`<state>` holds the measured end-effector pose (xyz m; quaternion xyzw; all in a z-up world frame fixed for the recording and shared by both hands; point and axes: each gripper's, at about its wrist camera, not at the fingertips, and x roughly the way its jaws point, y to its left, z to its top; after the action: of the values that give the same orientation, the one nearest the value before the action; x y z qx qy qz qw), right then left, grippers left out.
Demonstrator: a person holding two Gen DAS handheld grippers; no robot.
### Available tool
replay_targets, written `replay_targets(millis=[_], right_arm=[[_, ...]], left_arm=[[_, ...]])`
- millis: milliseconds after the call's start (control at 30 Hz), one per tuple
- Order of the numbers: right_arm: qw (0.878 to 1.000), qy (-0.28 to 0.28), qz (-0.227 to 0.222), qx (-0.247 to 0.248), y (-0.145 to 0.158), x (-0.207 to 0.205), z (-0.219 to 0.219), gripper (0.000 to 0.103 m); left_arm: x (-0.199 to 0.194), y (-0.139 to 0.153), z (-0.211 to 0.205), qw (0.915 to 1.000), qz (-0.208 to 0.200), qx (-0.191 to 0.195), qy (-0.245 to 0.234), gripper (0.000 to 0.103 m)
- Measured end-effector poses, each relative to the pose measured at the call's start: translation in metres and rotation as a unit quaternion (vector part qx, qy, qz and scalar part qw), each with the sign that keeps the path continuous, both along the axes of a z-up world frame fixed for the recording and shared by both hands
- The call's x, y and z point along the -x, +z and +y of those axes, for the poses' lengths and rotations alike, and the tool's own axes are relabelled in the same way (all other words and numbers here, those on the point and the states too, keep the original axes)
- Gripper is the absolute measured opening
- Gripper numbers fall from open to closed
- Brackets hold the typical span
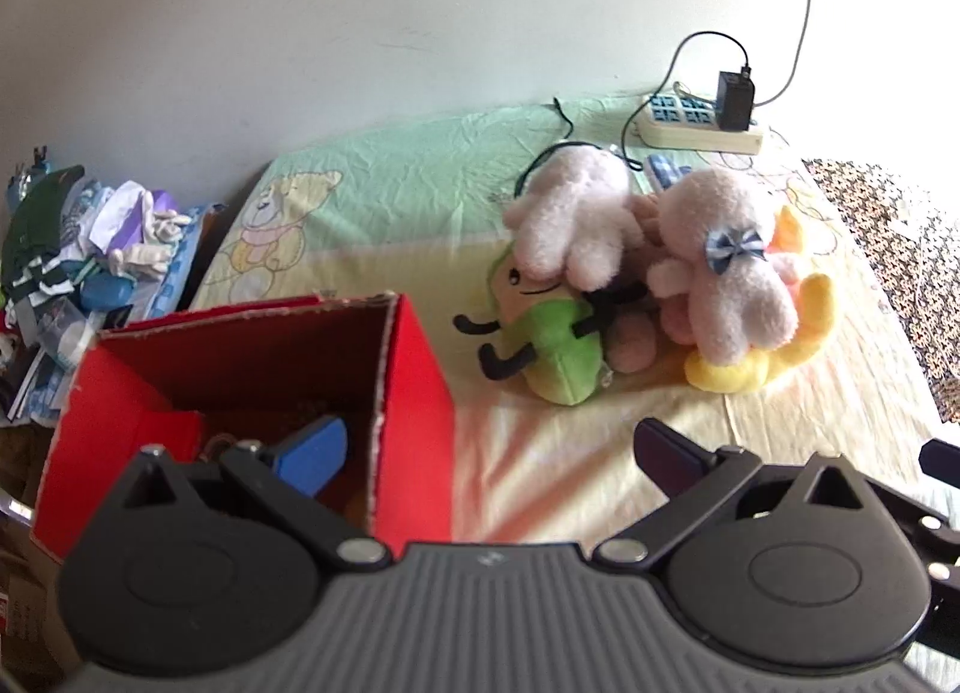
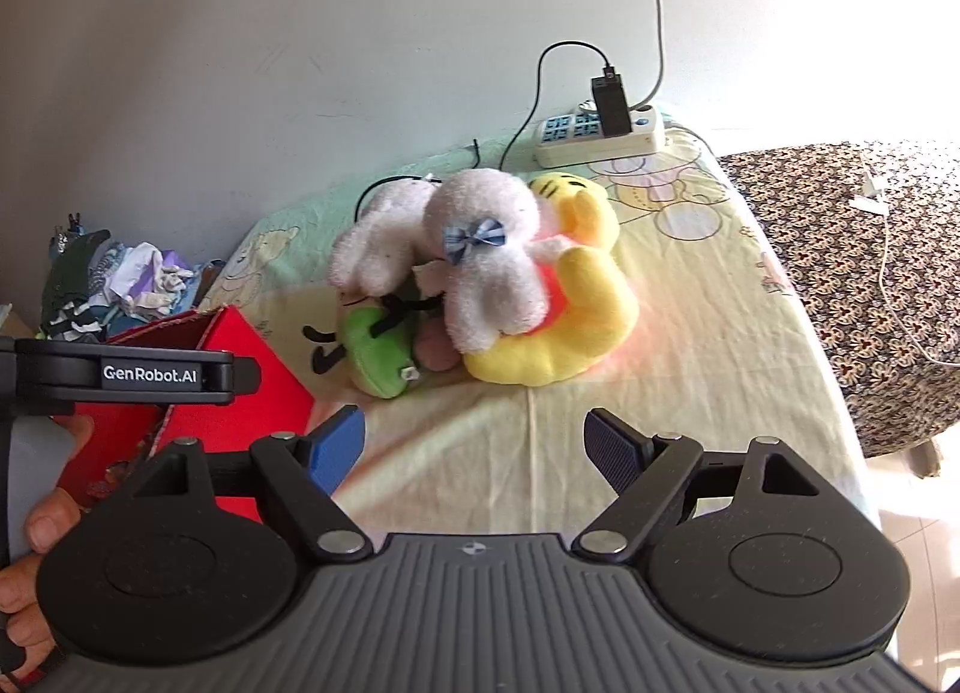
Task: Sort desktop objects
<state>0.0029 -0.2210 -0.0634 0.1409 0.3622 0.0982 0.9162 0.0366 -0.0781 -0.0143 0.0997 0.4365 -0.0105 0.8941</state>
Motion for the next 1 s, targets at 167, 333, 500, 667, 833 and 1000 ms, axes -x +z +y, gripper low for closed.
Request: replay_targets(millis=[167,333,500,667,833,1000], right_arm=[[1.000,-0.018,0.018,-0.012,-0.007,0.001,-0.027,0.083],[1.000,-0.014,0.020,-0.016,-0.007,-0.002,-0.031,0.084],[0.996,0.067,0.060,-0.026,-0.014,-0.001,0.013,0.082],[0.990,0.129,0.062,-0.009,-0.016,0.019,0.067,0.082],[0.987,0.143,0.067,0.008,-0.011,0.026,0.112,0.082],[0.991,0.097,0.076,0.043,-0.013,0.036,0.156,0.080]], left_arm=[[-0.001,-0.005,-0.031,0.9996,0.005,-0.009,-0.028,0.102],[0.003,-0.002,-0.029,0.9995,0.005,-0.024,-0.021,0.102],[0.010,0.005,0.018,0.9986,0.016,-0.039,0.033,0.102],[0.024,0.007,0.068,0.9962,0.035,-0.038,0.070,0.102],[0.042,0.010,0.116,0.9967,0.027,-0.037,0.068,0.102],[0.050,0.010,0.168,0.9983,0.032,-0.012,0.047,0.102]])
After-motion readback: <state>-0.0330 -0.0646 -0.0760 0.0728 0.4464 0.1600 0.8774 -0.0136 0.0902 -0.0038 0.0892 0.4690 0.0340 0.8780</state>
